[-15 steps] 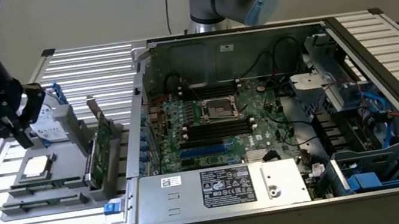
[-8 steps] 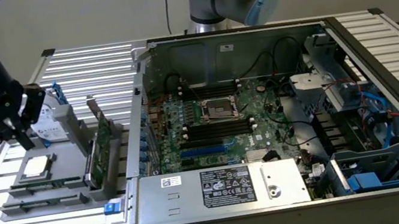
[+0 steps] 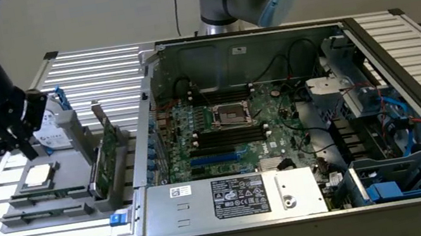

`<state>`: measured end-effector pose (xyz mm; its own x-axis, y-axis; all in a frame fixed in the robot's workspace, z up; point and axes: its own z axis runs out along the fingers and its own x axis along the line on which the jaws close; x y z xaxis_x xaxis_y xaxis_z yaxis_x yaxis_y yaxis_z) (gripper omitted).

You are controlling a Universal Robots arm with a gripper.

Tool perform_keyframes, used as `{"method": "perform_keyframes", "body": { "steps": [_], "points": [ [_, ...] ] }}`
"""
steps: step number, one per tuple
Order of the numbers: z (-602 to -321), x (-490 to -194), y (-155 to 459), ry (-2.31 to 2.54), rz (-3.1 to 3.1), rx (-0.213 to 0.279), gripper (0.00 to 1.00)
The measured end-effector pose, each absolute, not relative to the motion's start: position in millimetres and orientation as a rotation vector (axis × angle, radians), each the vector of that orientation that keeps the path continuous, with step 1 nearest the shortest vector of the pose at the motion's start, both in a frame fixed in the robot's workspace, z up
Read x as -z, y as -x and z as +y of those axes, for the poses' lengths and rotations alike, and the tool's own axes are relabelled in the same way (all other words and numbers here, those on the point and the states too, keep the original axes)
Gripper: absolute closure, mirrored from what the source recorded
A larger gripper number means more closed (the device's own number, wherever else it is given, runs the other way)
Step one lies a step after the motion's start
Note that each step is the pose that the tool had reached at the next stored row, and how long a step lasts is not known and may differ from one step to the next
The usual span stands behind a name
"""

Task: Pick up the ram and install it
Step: 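Pick up the ram and move it above insertion slot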

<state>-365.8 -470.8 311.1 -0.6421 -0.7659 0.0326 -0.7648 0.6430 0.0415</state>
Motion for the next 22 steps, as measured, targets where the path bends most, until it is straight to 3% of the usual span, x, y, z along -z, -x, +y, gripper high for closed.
{"method": "perform_keyframes", "body": {
  "steps": [22],
  "points": [
    [-470.8, -300.6, 365.8, -1.836, -2.486, 0.022, 0.89]
  ]
}}
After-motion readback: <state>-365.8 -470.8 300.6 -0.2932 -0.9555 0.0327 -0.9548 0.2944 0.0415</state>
